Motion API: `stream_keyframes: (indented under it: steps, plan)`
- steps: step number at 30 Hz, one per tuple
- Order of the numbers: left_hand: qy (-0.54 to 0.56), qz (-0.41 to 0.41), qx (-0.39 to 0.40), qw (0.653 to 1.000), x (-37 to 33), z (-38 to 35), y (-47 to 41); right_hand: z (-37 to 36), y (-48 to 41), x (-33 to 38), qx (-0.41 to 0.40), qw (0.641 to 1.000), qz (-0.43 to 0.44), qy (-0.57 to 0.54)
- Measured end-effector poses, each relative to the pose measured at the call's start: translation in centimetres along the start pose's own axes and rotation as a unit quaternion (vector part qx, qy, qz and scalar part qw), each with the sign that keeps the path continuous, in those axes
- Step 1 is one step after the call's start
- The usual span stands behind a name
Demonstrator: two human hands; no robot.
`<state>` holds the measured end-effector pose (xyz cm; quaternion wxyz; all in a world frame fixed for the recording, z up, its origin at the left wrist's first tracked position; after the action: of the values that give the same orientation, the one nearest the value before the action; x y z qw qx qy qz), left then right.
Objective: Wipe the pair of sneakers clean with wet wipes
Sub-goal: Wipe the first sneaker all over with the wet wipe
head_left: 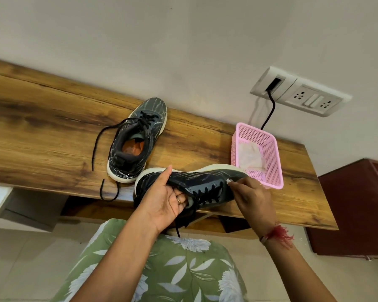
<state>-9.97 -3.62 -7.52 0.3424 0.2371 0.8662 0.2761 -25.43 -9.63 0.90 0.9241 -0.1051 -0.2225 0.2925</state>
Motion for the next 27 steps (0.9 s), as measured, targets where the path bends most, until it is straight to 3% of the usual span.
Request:
stream_keyframes:
  steps: [3, 6, 9, 15, 19, 23, 27]
  plan:
    - [0.012, -0.008, 0.004, 1.000, -0.2, -0.2, 0.0, 1.8, -0.1, -1.1, -0.061, 0.996, -0.069, -0.016]
    - [0.034, -0.016, -0.005, 0.999, -0.2, 0.0, -0.1, 3.9, 1.2, -3.5, -0.208, 0.946, -0.229, -0.099]
    - [0.026, -0.015, -0.019, 0.999, 0.0, 0.4, -0.2, 2.5, 2.1, -4.6, -0.235, 0.903, -0.334, -0.133]
    - [0.042, -0.008, -0.042, 0.998, 0.4, 1.0, -0.6, -0.1, 1.3, -1.9, -0.170, 0.921, -0.294, -0.189]
    - [0.045, -0.009, -0.040, 0.998, 0.5, 1.2, -0.8, 2.2, 2.0, -3.3, -0.253, 0.883, -0.297, -0.260]
    - [0.047, -0.010, -0.026, 0.999, 0.4, 0.8, -0.7, 4.3, 2.7, -5.3, -0.316, 0.862, -0.326, -0.224]
    - [0.045, -0.006, -0.025, 0.999, 0.5, 0.7, -0.7, 2.0, 1.5, -3.8, -0.261, 0.896, -0.318, -0.168]
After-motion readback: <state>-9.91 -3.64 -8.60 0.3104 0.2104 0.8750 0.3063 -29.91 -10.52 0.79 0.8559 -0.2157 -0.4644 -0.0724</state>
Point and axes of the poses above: each hand's wrist, its own y-axis away from the middle knuckle, its own z-axis out of the back of the hand, x = y × z, the point moved 9 cm from there along -y, towards the middle knuckle, and after that the axes turned 12 degrees about -y, right-handed, at the moved point
